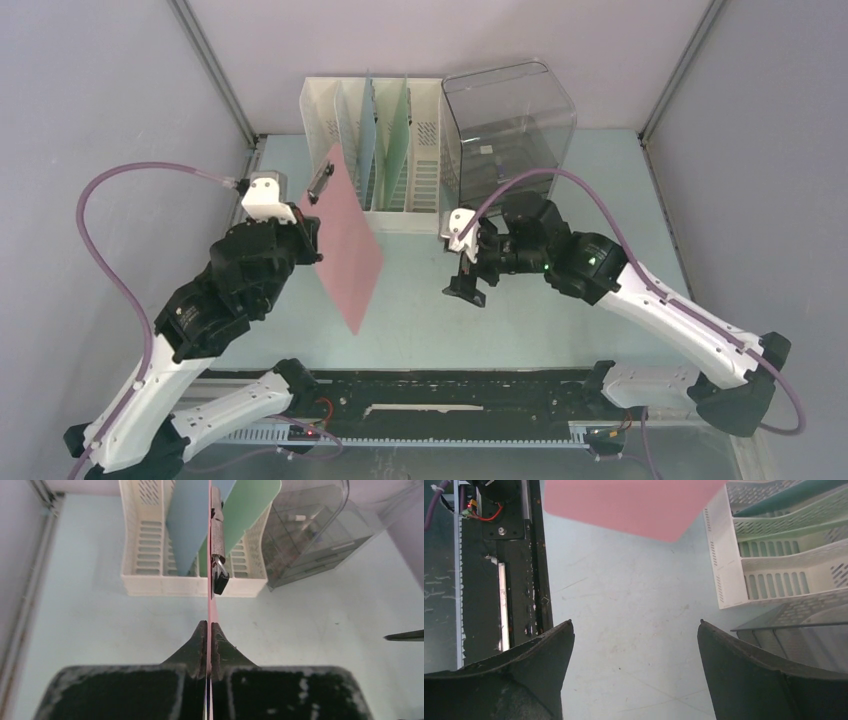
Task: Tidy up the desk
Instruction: Pick up the folder from the center of the board, then place the folder in the storage box.
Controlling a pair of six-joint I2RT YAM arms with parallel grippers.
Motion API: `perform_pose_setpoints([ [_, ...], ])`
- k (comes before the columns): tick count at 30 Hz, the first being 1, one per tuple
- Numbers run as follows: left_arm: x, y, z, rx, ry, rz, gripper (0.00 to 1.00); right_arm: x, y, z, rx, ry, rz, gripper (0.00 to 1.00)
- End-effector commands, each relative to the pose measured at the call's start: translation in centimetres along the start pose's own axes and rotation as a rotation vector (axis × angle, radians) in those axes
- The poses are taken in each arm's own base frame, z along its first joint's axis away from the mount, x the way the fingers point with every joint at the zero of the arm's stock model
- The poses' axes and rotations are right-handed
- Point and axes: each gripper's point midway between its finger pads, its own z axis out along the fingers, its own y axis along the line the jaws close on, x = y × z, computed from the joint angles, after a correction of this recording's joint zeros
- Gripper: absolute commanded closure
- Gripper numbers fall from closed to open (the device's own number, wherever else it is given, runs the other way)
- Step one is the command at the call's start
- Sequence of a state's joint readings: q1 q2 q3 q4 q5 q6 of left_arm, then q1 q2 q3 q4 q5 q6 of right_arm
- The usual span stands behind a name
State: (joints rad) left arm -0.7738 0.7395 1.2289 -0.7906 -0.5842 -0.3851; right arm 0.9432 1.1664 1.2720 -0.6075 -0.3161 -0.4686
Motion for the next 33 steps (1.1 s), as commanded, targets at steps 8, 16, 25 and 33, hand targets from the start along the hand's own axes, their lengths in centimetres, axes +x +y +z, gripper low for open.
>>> perform_pose_setpoints([
  [8,-6.6,2.4,1.6,-0.122,-0.114,0.206,1.0,2.3,-2.4,-1.7,-0.016,-0.019,0.079,0.0],
  [16,-9.4,3.1,4.2,-0.108,-0.206,0.158,1.0,3.2,-3.1,-1.5,-0.009,-0.006,0.11,0.0],
  [25,-13.3,3.1,5.9,-0.097,-0.314,0.183,1.0,3.7,-3.4,-1.5,-0.007,0.001,0.125,0.0],
  [33,-15.7,5.0,8.6,-0.15,-0.373,0.241,1.0,4.1,-3.8,-1.5,-0.003,0.004,0.134,0.0],
])
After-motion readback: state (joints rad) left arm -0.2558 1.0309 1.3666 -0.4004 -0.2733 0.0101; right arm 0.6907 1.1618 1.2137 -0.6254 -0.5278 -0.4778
